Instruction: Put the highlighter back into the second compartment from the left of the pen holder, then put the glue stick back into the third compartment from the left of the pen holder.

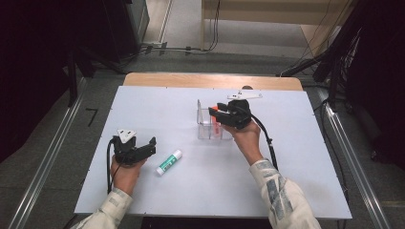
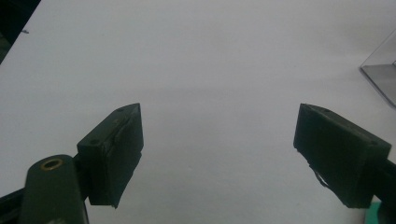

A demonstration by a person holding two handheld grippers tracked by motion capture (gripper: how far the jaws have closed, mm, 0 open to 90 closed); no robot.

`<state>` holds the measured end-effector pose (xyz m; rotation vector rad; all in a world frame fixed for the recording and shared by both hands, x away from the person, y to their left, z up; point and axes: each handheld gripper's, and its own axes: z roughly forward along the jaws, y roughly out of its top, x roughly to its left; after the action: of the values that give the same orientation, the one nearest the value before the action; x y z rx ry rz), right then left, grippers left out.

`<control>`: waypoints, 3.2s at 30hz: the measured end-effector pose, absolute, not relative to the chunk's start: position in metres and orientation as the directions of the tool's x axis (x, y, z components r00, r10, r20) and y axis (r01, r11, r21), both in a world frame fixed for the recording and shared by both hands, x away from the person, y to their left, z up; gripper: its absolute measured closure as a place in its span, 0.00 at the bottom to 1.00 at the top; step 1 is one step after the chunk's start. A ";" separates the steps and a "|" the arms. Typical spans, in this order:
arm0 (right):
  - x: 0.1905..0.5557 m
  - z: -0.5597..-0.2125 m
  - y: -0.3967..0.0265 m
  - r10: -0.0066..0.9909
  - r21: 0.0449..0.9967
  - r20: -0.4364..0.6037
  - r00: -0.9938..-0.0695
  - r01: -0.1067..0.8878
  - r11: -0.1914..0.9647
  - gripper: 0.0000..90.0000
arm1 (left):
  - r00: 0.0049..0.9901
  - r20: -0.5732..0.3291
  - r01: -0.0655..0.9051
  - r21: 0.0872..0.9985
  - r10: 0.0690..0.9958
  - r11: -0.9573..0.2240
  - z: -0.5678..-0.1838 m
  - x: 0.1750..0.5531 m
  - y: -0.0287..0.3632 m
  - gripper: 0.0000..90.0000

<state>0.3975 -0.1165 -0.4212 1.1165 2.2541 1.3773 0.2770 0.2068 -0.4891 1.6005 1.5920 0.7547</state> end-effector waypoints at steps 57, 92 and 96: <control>0.341 -0.435 -0.217 0.793 0.862 0.117 -0.598 0.457 0.218 0.32 | 0.129 -0.078 0.541 0.841 0.989 -0.004 -0.481 0.267 0.192 0.18; 0.331 -0.442 -0.235 0.811 0.850 0.111 -0.575 0.477 0.221 0.32 | 0.274 -0.031 0.566 0.813 0.961 -0.135 -0.489 0.254 0.172 0.21; 0.331 -0.442 -0.235 0.811 0.851 0.111 -0.575 0.477 0.221 0.32 | 0.300 -0.026 0.572 0.805 0.954 -0.158 -0.490 0.255 0.169 0.23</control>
<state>0.3308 -0.2354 -0.4416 1.1957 2.1441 1.2938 0.2545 0.1686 -0.4900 1.8365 1.3667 0.6600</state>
